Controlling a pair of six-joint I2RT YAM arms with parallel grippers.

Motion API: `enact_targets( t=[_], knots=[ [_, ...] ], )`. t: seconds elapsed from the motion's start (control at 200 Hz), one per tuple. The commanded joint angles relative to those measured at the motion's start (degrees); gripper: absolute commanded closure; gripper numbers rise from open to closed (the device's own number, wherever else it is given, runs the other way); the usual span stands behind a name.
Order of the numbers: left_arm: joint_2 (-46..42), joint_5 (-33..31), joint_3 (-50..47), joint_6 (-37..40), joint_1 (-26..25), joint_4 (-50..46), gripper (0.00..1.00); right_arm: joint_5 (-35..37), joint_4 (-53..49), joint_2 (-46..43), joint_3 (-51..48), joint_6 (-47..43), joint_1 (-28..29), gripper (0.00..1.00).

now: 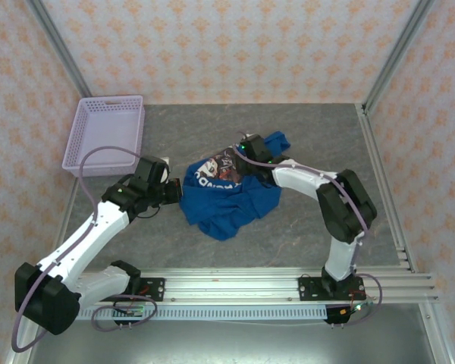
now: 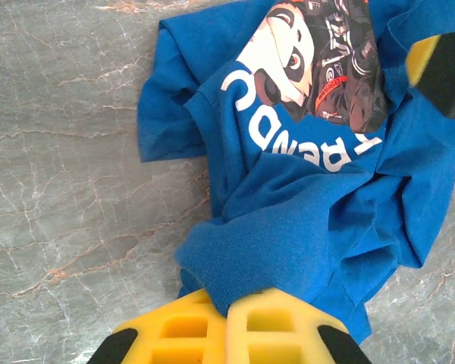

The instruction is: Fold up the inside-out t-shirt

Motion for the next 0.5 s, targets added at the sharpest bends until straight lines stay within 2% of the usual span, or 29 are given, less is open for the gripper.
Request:
enact_targets(
  t=[0.0,0.14,0.21,0.315,0.49],
  knots=[
    [-0.1,-0.5,0.3,-0.2,0.4,-1.2,1.00,4.2,-2.4,2.6,2.6,1.3,0.0,0.65],
    [-0.1,-1.5,0.3,0.3,0.4,-1.1,1.00,2.9,-0.2,3.1,3.3,1.8,-0.4,0.92],
    [-0.2,-2.9,0.8,0.6,0.6,-1.0,1.00,2.2,0.2,1.3,3.2,2.5,-1.2,0.99],
    [-0.7,-5.4,2.3,1.1,1.5,-1.2,1.00,0.0,1.2,-5.6,0.9,3.4,-3.7,1.00],
    [-3.8,-6.3,5.5,1.2,5.6,-0.9,1.00,-4.8,3.1,-22.3,-5.1,6.4,-10.7,1.00]
  ],
)
